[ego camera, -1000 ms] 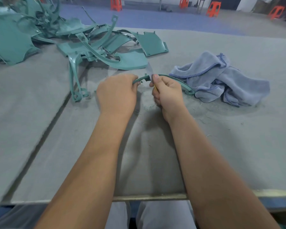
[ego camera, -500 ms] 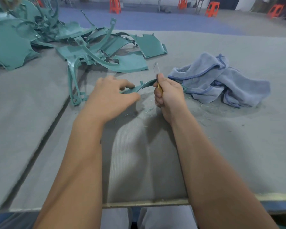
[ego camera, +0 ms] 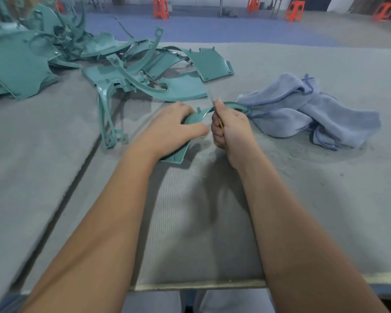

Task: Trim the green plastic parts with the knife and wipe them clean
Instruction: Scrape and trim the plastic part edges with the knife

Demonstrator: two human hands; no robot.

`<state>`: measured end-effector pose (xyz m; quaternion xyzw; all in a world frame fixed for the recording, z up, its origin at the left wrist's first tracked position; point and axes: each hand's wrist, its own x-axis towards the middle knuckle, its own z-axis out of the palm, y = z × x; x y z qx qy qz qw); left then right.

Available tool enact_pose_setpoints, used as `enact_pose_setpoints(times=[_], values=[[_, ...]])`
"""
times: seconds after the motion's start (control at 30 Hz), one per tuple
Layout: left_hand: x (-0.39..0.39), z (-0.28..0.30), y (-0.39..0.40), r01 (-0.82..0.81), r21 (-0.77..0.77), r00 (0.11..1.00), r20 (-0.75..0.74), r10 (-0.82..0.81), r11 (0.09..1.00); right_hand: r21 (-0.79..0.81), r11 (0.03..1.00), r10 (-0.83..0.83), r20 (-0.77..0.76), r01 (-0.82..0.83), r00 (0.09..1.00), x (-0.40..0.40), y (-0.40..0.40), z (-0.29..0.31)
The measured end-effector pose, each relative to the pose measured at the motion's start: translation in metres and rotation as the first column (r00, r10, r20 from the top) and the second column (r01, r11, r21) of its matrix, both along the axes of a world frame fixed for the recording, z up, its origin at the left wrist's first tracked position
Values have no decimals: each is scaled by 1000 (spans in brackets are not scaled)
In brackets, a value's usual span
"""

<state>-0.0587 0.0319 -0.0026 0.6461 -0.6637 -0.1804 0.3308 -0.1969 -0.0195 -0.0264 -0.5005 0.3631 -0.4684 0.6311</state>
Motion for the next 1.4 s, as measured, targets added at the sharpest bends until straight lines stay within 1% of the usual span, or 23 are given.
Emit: enact_pose_setpoints(times=[0.1, 0.17, 0.23, 0.27, 0.33, 0.4, 0.47, 0.57, 0.63, 0.7, 0.77, 0.87, 0.97, 1.0, 1.07, 1.2, 1.33, 1.4], values=[[-8, -5, 6, -87, -168, 981, 156, 114, 982, -75, 996, -49, -24, 47, 999, 2, 5, -1], [-12, -6, 7, -111, -226, 965, 206, 159, 968, -150, 982, -125, -91, 111, 988, 3, 7, -4], [-12, -8, 9, -111, -254, 969, 188, 162, 961, -235, 959, -206, -196, 158, 959, 0, 7, -6], [-12, -8, 9, -109, -261, 975, 158, 153, 959, -274, 949, -222, -234, 154, 947, -1, 8, -7], [-10, -8, 8, -110, -273, 985, 102, 142, 956, -320, 941, -194, -249, 108, 949, -3, 10, -7], [-10, -10, 7, -118, -304, 982, 109, 157, 945, -303, 952, -110, -210, 42, 971, -3, 12, -6], [-10, -10, 8, -112, -340, 976, 138, 167, 934, -265, 964, -46, -204, -10, 978, -2, 14, -3], [-8, -9, 8, -90, -345, 979, 141, 146, 934, -137, 986, 67, -187, -94, 980, -2, 13, 1], [-6, -8, 6, -94, -364, 974, 159, 161, 927, -64, 980, 174, -189, -189, 966, -4, 14, 3], [-3, -6, 5, -113, -379, 968, 167, 188, 918, -70, 959, 255, -214, -275, 943, -8, 14, 4], [0, -3, 5, -126, -377, 974, 130, 187, 917, -98, 944, 290, -204, -315, 935, -12, 13, 4], [2, 0, 7, -96, -319, 981, 131, 144, 943, -109, 930, 339, -113, -351, 934, -17, 12, 4], [0, -1, 5, -25, -244, 975, 207, 77, 969, -82, 926, 366, -58, -370, 929, -20, 12, 3], [0, -2, 4, -13, -219, 969, 237, 66, 976, -59, 929, 364, -37, -366, 931, -20, 11, 2], [-1, -5, 2, -26, -195, 966, 247, 74, 980, -34, 935, 354, -7, -354, 935, -21, 9, 0], [-1, -8, 0, -45, -203, 984, 160, 78, 978, -43, 942, 333, -21, -333, 943, -19, 6, -2], [1, -10, -1, -27, -205, 999, 37, 35, 978, -47, 952, 303, -11, -303, 953, -18, 4, -4], [1, -9, 0, -22, -207, 1000, 9, 24, 978, -57, 953, 298, -13, -298, 955, -17, 4, -4]])
